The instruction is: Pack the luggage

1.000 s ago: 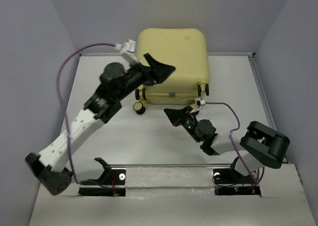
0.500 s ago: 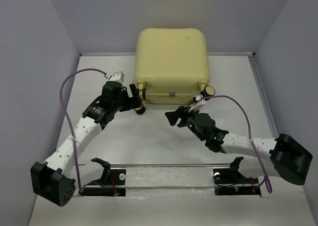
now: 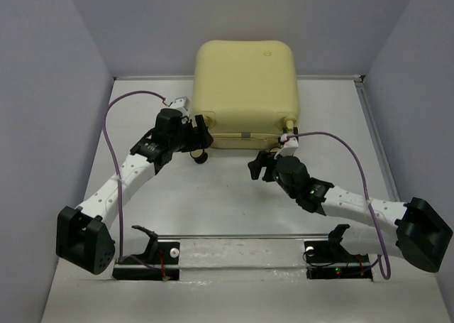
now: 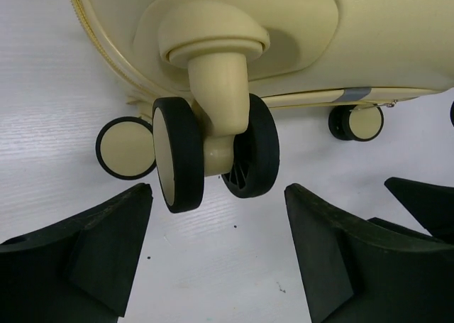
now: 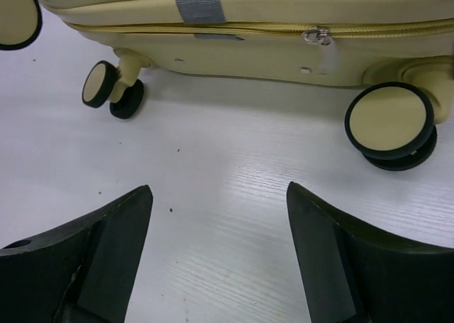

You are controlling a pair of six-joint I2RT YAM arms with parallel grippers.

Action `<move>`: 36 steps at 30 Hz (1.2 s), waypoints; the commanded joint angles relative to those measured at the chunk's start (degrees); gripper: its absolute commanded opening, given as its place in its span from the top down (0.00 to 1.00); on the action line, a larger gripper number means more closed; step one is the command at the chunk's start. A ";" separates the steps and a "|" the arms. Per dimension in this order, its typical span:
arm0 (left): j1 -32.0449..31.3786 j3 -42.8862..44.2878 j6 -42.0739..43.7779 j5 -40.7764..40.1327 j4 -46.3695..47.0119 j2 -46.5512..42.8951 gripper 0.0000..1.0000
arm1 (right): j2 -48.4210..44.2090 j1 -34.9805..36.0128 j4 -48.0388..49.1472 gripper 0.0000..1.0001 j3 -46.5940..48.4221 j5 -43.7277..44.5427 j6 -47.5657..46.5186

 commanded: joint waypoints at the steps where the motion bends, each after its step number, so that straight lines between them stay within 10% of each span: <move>1: 0.21 2.43 -0.23 1.32 4.71 2.08 0.16 | 1.64 -3.25 -2.53 0.18 5.94 -0.30 -2.52; 12: 0.65 1.65 -3.74 2.90 9.54 3.59 0.94 | 6.66 -9.31 -4.72 0.29 13.16 -3.90 -5.34; 36: 0.65 -18.48 -19.74 11.60 36.70 -10.04 0.94 | 15.09 -15.21 7.75 0.38 10.78 -3.65 -6.91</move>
